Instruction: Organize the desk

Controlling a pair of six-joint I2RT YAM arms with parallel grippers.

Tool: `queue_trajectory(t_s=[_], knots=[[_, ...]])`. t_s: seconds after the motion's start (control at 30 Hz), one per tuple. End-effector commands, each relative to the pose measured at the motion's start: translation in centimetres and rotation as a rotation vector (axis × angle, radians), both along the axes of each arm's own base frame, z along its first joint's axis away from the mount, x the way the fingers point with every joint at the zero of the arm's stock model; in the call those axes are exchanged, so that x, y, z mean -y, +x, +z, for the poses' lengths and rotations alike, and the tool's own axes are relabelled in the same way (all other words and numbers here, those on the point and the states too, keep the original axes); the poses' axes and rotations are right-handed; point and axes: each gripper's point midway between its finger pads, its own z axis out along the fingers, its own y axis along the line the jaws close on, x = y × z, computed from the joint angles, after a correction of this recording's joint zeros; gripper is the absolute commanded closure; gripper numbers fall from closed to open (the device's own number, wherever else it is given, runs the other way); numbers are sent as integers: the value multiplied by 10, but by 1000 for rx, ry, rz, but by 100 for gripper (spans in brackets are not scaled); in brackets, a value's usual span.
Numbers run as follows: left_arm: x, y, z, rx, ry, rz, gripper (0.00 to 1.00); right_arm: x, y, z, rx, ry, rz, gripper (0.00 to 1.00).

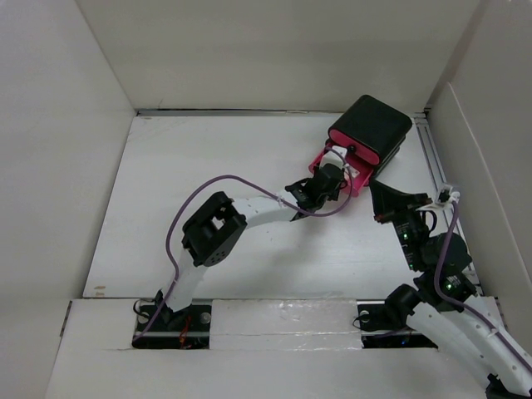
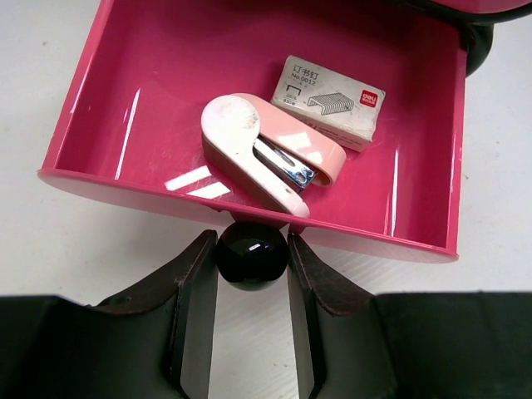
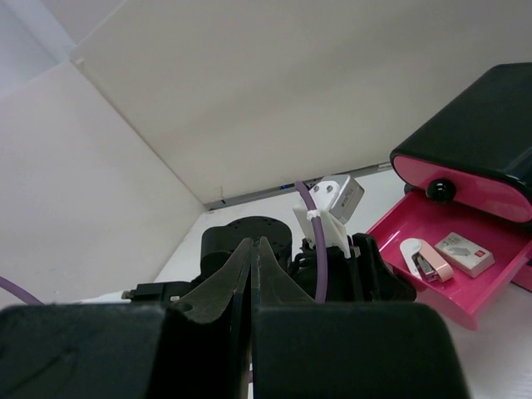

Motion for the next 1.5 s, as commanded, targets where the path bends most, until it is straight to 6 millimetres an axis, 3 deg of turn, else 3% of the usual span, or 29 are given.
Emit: queue_trajectory(t_s=[0.0, 0.1, 0.17, 0.23, 0.43, 0.6, 0.7, 0.73, 0.8, 0.93, 1.07, 1.33, 1.4, 1.47], knots=[[-17, 29, 46, 100, -75, 145, 98, -1, -2, 13, 35, 10, 6, 100], [-29, 27, 46, 130, -51, 159, 96, 0, -1, 12, 35, 9, 0, 100], [-32, 27, 61, 183, -81, 147, 96, -1, 0, 11, 32, 7, -2, 100], [-39, 28, 58, 209, -46, 126, 95, -2, 2, 10, 26, 1, -1, 100], [-19, 37, 79, 234, -108, 106, 96, -2, 4, 8, 18, -5, -7, 100], [-16, 44, 86, 235, -134, 144, 93, 1, 3, 8, 20, -4, -18, 100], [-18, 45, 89, 243, -138, 160, 81, 1, 3, 9, 22, -2, -20, 100], [-18, 46, 84, 236, -126, 160, 74, 1, 3, 8, 20, -3, -20, 100], [-19, 49, 79, 218, -112, 157, 72, 2, 3, 9, 21, -3, -23, 100], [-17, 54, 62, 181, -98, 131, 72, 3, 3, 9, 21, 0, -31, 100], [-17, 60, 58, 155, -116, 123, 71, 1, 5, 7, 17, -6, -23, 100], [-22, 55, 106, 217, -272, 145, 68, -1, 8, 5, 9, -13, -27, 100], [-12, 60, 116, 226, -286, 130, 67, 0, 8, 5, 8, -10, -30, 100], [-8, 63, 104, 210, -264, 131, 66, 0, 8, 5, 7, -9, -30, 100]])
